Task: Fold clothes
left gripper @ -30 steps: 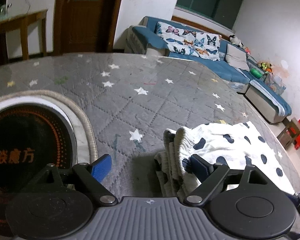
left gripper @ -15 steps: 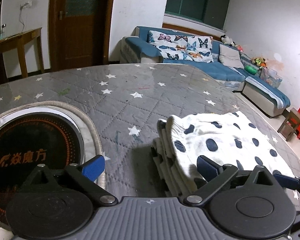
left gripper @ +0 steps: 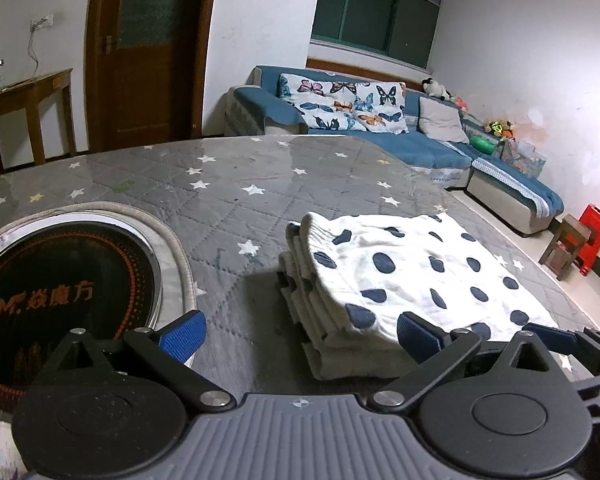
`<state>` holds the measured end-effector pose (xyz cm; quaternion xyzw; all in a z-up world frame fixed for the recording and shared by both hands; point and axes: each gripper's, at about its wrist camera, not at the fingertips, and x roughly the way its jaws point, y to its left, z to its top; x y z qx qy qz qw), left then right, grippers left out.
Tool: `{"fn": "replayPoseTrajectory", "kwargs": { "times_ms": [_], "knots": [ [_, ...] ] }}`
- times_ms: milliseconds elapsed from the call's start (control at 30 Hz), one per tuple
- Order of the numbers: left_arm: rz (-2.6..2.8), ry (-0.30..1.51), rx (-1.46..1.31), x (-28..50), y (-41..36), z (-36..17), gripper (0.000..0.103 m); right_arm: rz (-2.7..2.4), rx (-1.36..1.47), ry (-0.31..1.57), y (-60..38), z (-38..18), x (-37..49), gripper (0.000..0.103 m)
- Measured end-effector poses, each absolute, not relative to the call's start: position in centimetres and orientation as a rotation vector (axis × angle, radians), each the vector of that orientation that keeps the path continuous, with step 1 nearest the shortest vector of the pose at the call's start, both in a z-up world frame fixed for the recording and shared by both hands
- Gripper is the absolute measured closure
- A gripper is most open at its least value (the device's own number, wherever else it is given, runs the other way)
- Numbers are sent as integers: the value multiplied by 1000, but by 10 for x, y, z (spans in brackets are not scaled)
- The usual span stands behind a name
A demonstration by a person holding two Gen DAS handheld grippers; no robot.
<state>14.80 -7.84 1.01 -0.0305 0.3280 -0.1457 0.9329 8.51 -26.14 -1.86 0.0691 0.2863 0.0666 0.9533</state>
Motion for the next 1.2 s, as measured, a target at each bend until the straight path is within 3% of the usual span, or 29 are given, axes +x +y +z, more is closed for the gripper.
{"fn": "replayPoseTrajectory", "kwargs": {
  "times_ms": [1200],
  "knots": [
    [-297, 630, -8, 76, -75, 5, 0, 106, 199, 574, -254, -24, 49, 0]
  ]
}}
